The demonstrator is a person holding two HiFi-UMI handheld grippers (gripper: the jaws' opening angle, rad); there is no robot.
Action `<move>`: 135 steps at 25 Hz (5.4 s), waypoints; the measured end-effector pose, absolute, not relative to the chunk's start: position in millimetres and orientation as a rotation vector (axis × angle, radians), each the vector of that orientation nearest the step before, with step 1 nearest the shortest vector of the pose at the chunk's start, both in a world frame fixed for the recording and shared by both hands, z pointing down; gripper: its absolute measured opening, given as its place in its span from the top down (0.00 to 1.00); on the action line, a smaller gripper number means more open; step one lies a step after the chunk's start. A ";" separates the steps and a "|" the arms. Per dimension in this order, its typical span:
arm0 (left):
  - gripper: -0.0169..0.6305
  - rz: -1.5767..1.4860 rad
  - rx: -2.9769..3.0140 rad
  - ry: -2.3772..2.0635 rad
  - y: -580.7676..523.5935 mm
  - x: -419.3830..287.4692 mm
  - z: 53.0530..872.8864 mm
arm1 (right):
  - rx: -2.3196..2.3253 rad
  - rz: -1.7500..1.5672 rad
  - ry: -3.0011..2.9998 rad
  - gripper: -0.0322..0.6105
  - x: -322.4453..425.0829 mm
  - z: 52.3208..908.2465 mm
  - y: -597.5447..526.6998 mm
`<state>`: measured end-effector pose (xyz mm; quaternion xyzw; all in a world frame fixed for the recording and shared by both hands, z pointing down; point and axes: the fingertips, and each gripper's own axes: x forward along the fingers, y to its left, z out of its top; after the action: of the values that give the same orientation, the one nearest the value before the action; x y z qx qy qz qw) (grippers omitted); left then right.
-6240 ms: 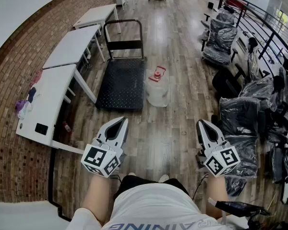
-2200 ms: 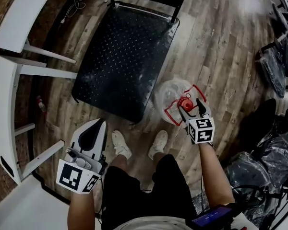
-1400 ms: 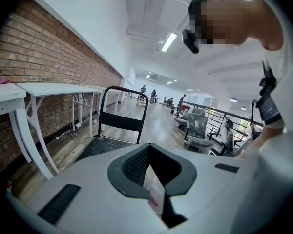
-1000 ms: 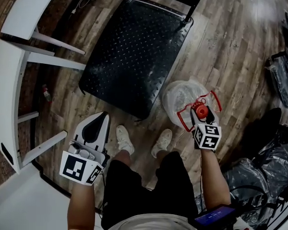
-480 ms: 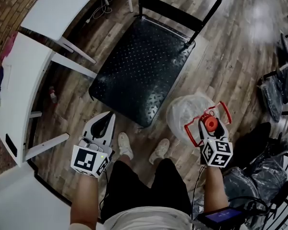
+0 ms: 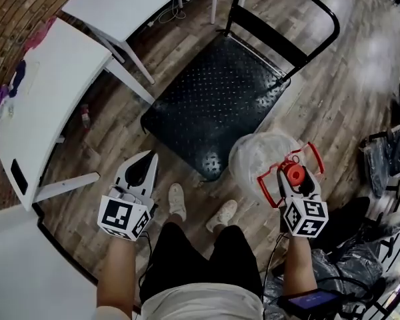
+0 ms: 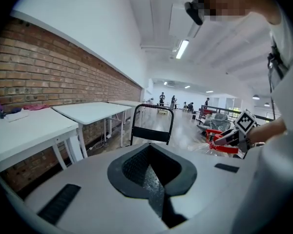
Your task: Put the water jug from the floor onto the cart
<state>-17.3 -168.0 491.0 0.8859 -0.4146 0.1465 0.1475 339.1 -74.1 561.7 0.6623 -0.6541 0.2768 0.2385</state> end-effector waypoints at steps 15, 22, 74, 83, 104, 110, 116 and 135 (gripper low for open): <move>0.97 0.400 2.375 -1.353 -151.8 -129.0 503.4 | 1.550 0.703 -1.983 0.46 194.3 587.7 -166.7; 0.97 0.403 2.333 -1.385 -146.4 -158.7 511.1 | 1.472 0.699 -1.965 0.46 155.9 629.0 -185.6; 0.97 0.162 2.683 -0.859 -149.8 -82.9 389.0 | 1.927 0.460 -2.192 0.61 132.0 378.4 -95.6; 0.97 0.112 2.752 -0.783 -92.2 -52.6 350.8 | 2.017 0.348 -2.180 0.91 149.9 341.5 -17.5; 0.97 0.068 2.831 -0.820 87.2 -56.7 282.2 | 2.016 0.248 -2.374 0.94 128.9 279.9 170.1; 0.97 0.065 2.862 -0.801 97.3 -62.1 272.6 | 2.012 0.224 -2.371 0.95 119.8 266.9 179.6; 0.97 0.060 2.865 -0.790 81.2 -92.8 268.8 | 2.015 0.202 -2.329 0.95 92.2 259.8 163.6; 0.97 0.014 2.870 -0.740 54.3 -136.5 266.0 | 2.112 0.158 -2.234 0.95 59.9 249.0 146.8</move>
<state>-136.5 54.3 266.0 0.9645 -0.2486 0.0047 0.0887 59.9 146.8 249.0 0.6857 -0.7254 0.0514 0.0319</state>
